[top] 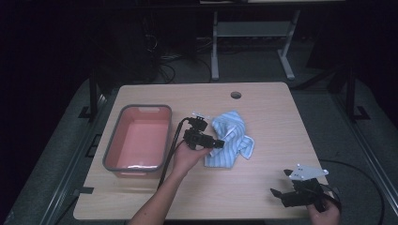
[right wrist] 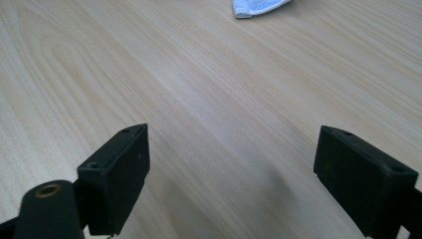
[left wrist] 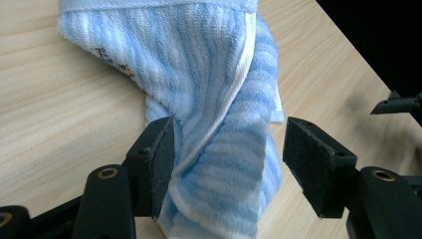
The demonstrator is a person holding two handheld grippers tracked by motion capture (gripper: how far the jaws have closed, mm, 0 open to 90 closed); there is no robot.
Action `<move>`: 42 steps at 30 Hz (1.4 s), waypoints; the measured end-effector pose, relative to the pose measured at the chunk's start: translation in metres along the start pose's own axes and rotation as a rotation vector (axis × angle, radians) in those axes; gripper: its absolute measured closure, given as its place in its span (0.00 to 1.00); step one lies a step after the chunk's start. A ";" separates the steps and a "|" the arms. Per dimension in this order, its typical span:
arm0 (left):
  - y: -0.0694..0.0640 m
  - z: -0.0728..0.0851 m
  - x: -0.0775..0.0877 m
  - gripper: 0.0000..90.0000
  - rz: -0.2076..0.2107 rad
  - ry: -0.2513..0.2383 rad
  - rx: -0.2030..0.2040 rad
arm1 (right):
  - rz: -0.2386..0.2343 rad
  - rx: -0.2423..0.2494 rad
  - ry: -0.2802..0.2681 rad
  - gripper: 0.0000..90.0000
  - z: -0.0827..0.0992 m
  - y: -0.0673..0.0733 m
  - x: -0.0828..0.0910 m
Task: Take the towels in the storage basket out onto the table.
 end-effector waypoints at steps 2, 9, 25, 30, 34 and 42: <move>-0.001 0.002 0.002 0.41 0.005 -0.002 -0.003 | 0.002 -0.003 0.000 0.15 0.000 0.000 0.000; -0.003 0.010 0.011 0.41 0.025 -0.020 -0.014 | 0.008 0.001 0.001 0.15 0.000 -0.001 0.000; -0.008 0.027 0.023 0.41 0.068 -0.043 -0.021 | 0.014 -0.003 0.010 0.15 0.001 -0.002 -0.001; -0.008 0.030 0.025 0.41 0.071 -0.051 -0.017 | 0.015 -0.003 0.011 0.15 0.002 -0.002 -0.001; -0.007 0.036 0.028 0.41 0.071 -0.055 -0.015 | 0.014 -0.001 0.014 0.15 0.002 -0.002 -0.002; -0.006 0.050 0.031 0.41 0.084 -0.050 -0.017 | 0.017 0.004 0.017 0.15 0.002 -0.002 -0.002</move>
Point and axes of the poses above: each handheld gripper's, and its own axes: x roughly backward along the jaws, z roughly out of its underside, y roughly to its left, the point moved 9 cm from there along -x, roughly forward along the jaws, and after that the axes turned 4 degrees about y, right-handed, at the moved point
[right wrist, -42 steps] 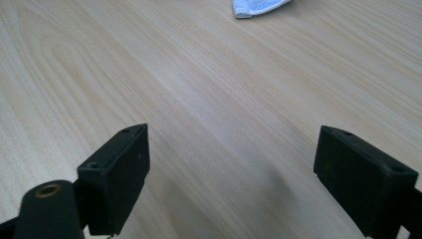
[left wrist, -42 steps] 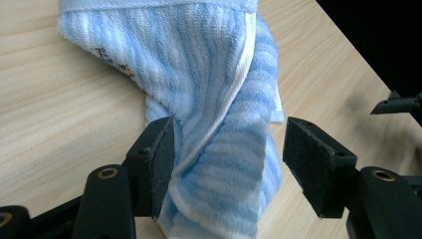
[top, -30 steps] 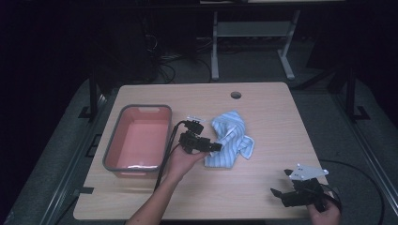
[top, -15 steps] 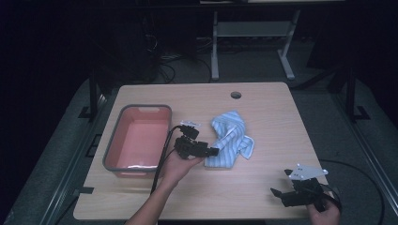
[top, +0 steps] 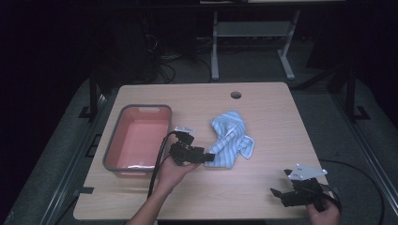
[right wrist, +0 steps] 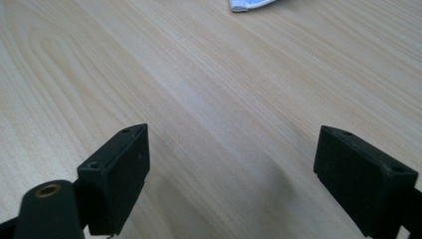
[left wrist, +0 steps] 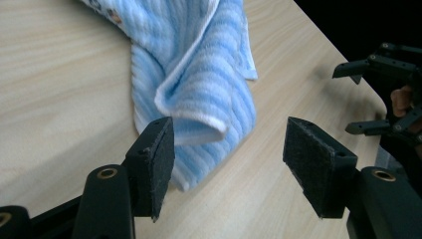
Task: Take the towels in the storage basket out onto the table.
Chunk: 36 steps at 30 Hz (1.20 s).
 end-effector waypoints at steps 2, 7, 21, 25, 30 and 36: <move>-0.001 0.003 0.000 0.41 0.007 0.002 0.001 | 0.000 0.001 -0.002 0.15 0.000 0.000 0.000; -0.004 0.010 0.003 0.41 0.017 -0.001 -0.005 | 0.002 -0.002 -0.002 0.15 0.000 0.001 0.000; -0.015 0.028 0.010 0.39 0.027 -0.014 -0.030 | 0.001 0.003 0.001 0.15 0.000 0.001 -0.001; -0.016 0.034 0.013 0.38 0.023 -0.019 -0.032 | 0.002 0.006 0.001 0.15 0.000 0.001 -0.001; -0.016 0.040 0.016 0.38 0.021 -0.023 -0.033 | 0.002 0.006 0.004 0.15 0.000 0.001 -0.001; -0.017 0.049 0.018 0.37 0.020 -0.025 -0.038 | 0.002 0.007 0.008 0.15 0.000 0.002 -0.002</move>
Point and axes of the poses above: each handheld gripper's, and its own axes: x roughly backward along the jaws, z roughly out of its underside, y roughly to its left, the point moved 9 cm from there along -x, roughly forward along the jaws, and after that the axes turned 4 degrees about y, right-handed, at the moved point
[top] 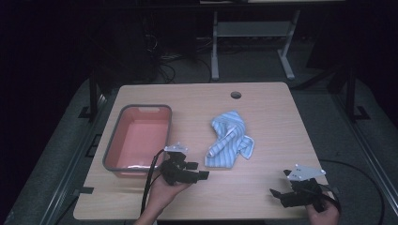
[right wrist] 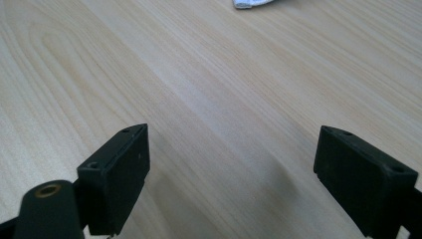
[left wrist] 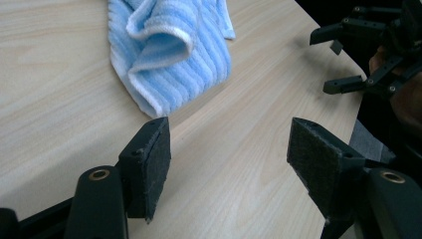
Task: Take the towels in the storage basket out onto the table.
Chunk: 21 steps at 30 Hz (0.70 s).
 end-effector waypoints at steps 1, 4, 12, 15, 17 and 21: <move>-0.001 0.001 0.001 0.37 -0.001 0.001 0.001 | 0.000 0.000 0.001 0.15 0.000 0.000 0.000; -0.002 0.005 0.002 0.37 0.001 -0.001 -0.002 | 0.001 0.001 0.001 0.15 0.000 0.000 0.000; -0.003 0.018 0.007 0.35 -0.013 -0.002 -0.002 | 0.000 0.000 0.001 0.15 0.001 0.001 0.001; -0.003 0.026 0.009 0.34 -0.014 -0.012 -0.001 | 0.000 0.004 0.001 0.15 0.001 0.001 0.001; -0.004 0.029 0.009 0.34 -0.014 -0.015 -0.001 | -0.001 0.003 0.002 0.15 0.001 0.001 0.001; -0.009 0.039 0.012 0.33 -0.031 -0.013 -0.029 | -0.002 0.006 -0.010 0.15 0.000 0.003 0.003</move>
Point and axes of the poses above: each handheld gripper's, and its own axes: x roughly backward along the jaws, z roughly out of its underside, y roughly to its left, the point moved 9 cm from there along -x, roughly forward along the jaws, and after that the axes turned 4 degrees about y, right-handed, at the moved point
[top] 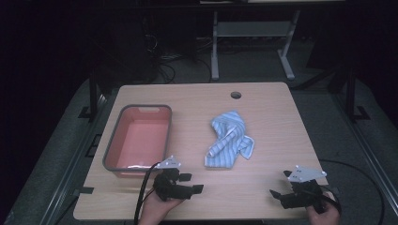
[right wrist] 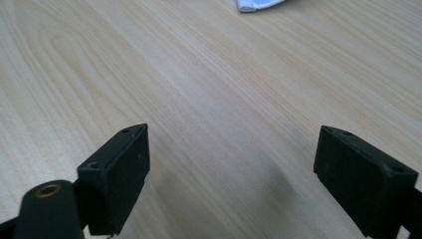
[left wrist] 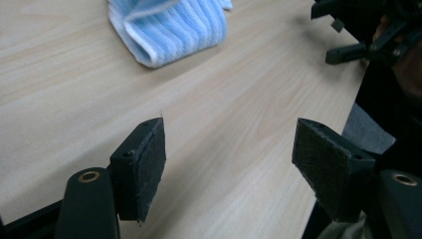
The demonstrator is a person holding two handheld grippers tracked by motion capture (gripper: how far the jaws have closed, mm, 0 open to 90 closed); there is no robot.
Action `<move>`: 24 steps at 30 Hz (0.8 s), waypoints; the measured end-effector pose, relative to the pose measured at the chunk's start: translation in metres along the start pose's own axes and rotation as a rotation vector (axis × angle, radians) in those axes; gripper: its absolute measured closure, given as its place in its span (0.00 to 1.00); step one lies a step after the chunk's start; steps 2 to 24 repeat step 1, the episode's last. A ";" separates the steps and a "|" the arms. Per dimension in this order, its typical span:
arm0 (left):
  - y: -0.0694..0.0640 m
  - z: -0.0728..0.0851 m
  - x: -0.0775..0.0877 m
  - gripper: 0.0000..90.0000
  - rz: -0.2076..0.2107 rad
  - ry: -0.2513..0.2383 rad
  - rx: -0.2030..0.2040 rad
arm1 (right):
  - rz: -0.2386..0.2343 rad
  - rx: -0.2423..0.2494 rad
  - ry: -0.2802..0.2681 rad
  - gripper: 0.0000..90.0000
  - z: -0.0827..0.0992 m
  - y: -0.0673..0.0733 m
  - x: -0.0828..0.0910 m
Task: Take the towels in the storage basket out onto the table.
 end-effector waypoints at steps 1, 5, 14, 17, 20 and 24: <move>0.000 0.000 0.000 0.33 0.000 0.000 0.000 | 0.000 0.000 0.000 0.15 0.000 0.000 0.000; 0.000 0.000 0.000 0.33 0.000 0.000 0.000 | 0.000 0.000 0.000 0.15 0.000 0.000 0.000; 0.000 0.000 0.000 0.33 0.000 0.000 0.000 | 0.000 0.000 0.000 0.15 0.000 0.000 0.000; 0.000 0.000 0.000 0.33 0.000 0.000 0.000 | 0.000 0.000 0.000 0.15 0.000 0.000 0.000; 0.000 0.000 0.000 0.33 0.000 0.000 0.000 | 0.000 0.000 0.000 0.15 0.000 0.000 0.000; 0.000 0.000 0.000 0.33 0.000 0.000 0.000 | 0.000 0.000 0.000 0.15 0.000 0.000 0.000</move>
Point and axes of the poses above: each handheld gripper's, and its own axes: x roughly backward along the jaws, z roughly out of its underside, y roughly to its left, the point moved 9 cm from there along -x, roughly forward along the jaws, and after that the axes turned 4 degrees about y, right-handed, at the moved point
